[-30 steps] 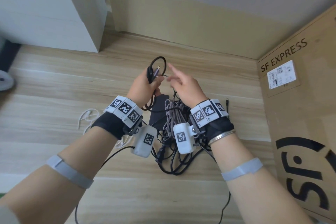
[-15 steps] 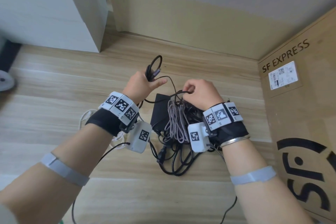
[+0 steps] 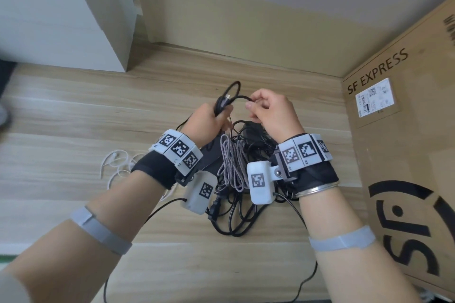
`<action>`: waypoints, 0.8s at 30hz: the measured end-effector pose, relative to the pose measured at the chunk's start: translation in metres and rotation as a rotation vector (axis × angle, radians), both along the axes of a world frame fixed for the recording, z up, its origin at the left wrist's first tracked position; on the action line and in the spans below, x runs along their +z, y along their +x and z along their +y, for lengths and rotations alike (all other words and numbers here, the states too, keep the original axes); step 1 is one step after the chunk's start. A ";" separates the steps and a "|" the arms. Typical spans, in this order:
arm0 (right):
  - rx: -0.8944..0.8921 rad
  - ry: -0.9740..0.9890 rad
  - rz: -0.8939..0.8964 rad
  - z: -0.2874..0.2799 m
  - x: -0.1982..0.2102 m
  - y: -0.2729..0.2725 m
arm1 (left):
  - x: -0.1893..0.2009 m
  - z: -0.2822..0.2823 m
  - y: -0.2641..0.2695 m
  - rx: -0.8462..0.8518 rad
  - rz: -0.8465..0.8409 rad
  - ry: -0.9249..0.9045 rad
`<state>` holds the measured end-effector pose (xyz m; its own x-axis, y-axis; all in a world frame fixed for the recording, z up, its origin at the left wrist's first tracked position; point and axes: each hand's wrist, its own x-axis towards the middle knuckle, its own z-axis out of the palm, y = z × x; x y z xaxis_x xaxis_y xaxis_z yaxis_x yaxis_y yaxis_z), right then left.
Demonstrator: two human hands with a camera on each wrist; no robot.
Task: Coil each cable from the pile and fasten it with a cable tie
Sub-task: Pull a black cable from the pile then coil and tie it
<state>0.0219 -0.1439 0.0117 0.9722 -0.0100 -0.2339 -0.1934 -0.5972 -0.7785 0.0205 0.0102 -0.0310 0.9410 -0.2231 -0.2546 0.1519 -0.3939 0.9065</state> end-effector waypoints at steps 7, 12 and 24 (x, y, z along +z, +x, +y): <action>0.345 -0.363 0.294 -0.020 0.001 -0.010 | 0.003 0.003 0.005 0.295 0.016 -0.267; 0.352 -0.360 0.205 0.000 0.000 -0.017 | 0.000 0.001 0.003 0.105 -0.063 -0.075; 0.415 -0.355 0.158 0.005 -0.012 -0.024 | 0.002 0.002 0.005 0.319 0.015 -0.399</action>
